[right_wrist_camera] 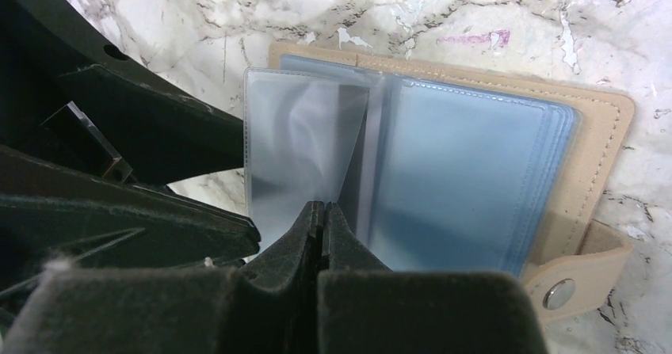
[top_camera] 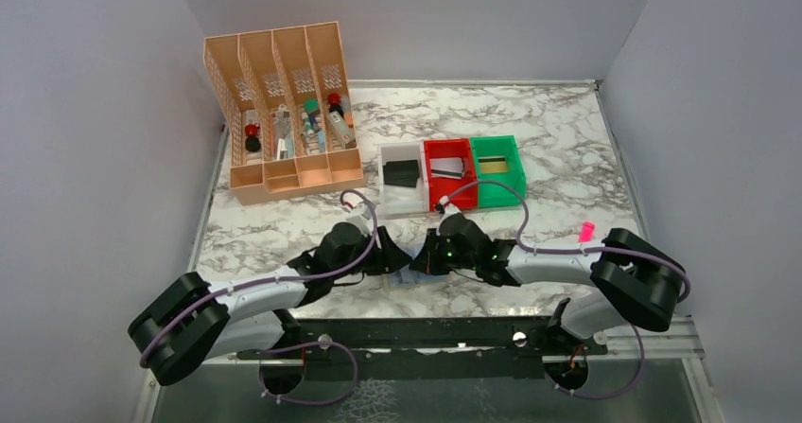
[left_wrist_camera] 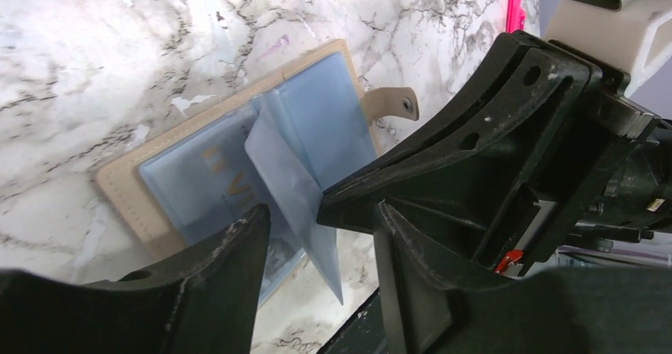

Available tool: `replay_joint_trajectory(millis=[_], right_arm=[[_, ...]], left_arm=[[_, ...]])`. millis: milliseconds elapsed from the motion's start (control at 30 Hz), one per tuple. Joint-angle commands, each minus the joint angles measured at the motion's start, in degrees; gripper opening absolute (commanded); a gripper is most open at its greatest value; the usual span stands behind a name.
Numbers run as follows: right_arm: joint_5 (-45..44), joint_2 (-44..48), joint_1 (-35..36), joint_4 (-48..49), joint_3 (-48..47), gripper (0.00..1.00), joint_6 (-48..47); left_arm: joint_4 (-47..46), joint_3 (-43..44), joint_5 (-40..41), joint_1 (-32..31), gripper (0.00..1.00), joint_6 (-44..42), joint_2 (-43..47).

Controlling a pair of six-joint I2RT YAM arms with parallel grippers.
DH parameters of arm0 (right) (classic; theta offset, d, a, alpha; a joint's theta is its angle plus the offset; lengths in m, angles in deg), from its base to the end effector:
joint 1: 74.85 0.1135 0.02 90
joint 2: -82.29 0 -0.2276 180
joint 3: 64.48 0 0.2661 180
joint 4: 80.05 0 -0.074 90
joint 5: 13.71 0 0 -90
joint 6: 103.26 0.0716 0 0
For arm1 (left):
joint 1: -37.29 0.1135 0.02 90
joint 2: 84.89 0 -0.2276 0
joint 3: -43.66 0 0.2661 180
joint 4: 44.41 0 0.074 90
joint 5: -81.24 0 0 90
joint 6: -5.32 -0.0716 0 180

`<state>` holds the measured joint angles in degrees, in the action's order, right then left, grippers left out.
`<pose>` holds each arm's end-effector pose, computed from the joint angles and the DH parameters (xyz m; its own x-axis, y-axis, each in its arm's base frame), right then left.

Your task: Take the credit cards out of the card holder

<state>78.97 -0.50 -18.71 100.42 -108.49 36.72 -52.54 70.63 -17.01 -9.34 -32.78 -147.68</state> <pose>0.1716 0.2618 0.0824 -0.8730 0.0719 -0.4824 -0.2820 0.7325 0.6196 0.1711 -0.1960 0.0929 -0.8317 -0.2537 -0.4939 0.2466 0.6282 -0.7380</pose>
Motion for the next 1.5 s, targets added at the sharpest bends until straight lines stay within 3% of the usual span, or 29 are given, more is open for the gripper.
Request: replay_joint_trajectory(millis=[0,100,267,367,667,833,1000,1200,1467], right_arm=[[1.0,1.7,-0.5,1.6,1.1,0.01,0.6],[0.8,2.5,-0.6,0.8,1.4,0.03,0.8],[-3.8,5.9,-0.7,-5.1,2.0,0.26,2.2],[-8.2,10.2,-0.7,-9.6,3.4,0.33,3.0],[-20.6,24.2,-0.7,-22.3,6.6,0.33,5.5],[-18.8,26.9,-0.7,-20.3,7.1,0.33,2.5],[-10.8,23.5,-0.7,-14.5,5.6,0.32,-3.2],[-2.0,14.6,-0.7,-12.3,0.3,0.27,-7.1],[-5.5,7.3,-0.7,-16.5,-3.9,0.29,-8.2]], left_arm=[[-6.5,2.6,-1.3,-1.5,0.51,0.7,-4.2],[-8.1,4.1,-0.8,-2.5,0.46,0.7,-7.2],[-10.4,6.2,-0.3,-3.5,0.45,0.9,-10.8],[-11.3,7.9,-0.7,-4.2,0.45,0.8,-13.3],[-12.9,14.5,-1.3,-7.8,0.44,0.0,-23.1],[-12.8,12.0,2.3,-7.9,0.46,0.0,-18.7],[-9.4,8.1,6.7,-7.9,0.52,0.1,-10.8],[2.3,8.3,11.7,-7.8,0.61,-0.5,-6.7],[5.6,9.2,12.0,-7.8,0.64,-0.7,-7.0]])
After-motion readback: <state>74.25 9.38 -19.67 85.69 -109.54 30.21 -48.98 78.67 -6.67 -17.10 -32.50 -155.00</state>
